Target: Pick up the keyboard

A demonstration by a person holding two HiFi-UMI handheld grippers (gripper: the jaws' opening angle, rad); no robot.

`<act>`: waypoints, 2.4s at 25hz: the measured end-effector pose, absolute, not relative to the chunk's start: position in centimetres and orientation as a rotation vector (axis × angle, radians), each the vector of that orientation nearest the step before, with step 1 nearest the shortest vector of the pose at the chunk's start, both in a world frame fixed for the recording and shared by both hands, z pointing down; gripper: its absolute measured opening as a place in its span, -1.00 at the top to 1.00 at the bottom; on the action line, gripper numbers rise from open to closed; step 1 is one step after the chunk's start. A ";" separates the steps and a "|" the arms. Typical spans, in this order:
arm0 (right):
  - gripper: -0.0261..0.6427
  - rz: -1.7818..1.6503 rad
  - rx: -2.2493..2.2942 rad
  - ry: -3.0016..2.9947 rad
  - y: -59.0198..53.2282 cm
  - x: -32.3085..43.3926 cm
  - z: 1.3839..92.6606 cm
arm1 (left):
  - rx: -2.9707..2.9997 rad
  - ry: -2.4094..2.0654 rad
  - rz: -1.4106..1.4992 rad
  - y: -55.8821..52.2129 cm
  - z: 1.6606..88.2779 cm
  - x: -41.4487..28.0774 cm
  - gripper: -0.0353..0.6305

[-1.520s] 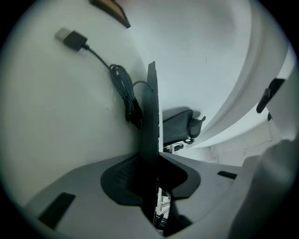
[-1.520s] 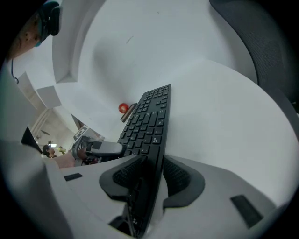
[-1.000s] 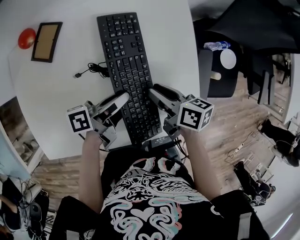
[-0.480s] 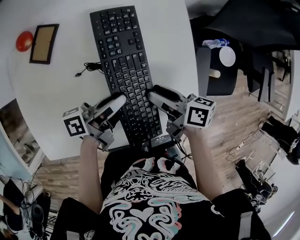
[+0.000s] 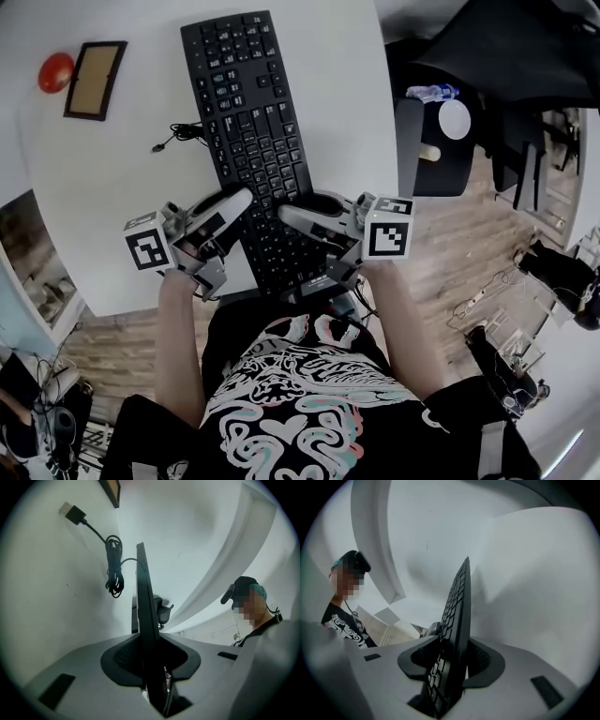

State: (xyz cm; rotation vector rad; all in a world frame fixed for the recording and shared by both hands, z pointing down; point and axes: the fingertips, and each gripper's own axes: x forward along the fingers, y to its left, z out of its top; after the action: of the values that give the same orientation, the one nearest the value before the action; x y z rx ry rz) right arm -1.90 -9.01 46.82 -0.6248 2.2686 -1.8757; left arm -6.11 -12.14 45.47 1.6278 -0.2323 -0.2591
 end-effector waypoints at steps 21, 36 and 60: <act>0.49 -1.604 -0.584 2.393 -8.4 -2.1 46.3 | 1.841 -0.366 -0.278 -12.3 47.6 -6.4 0.43; 0.49 -1.473 -0.541 2.375 -7.8 -2.1 46.7 | 1.982 -0.443 -0.261 -12.0 47.6 -6.5 0.38; 0.49 -1.396 -0.566 2.373 -7.2 -2.8 46.8 | 2.047 -0.406 -0.307 -11.8 47.3 -6.8 0.38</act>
State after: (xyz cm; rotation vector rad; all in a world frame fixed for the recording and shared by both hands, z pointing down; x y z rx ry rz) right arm -2.75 -7.25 46.77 -0.5656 2.3729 -1.3957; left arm -6.84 -11.77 47.32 2.0465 -0.4061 -0.3065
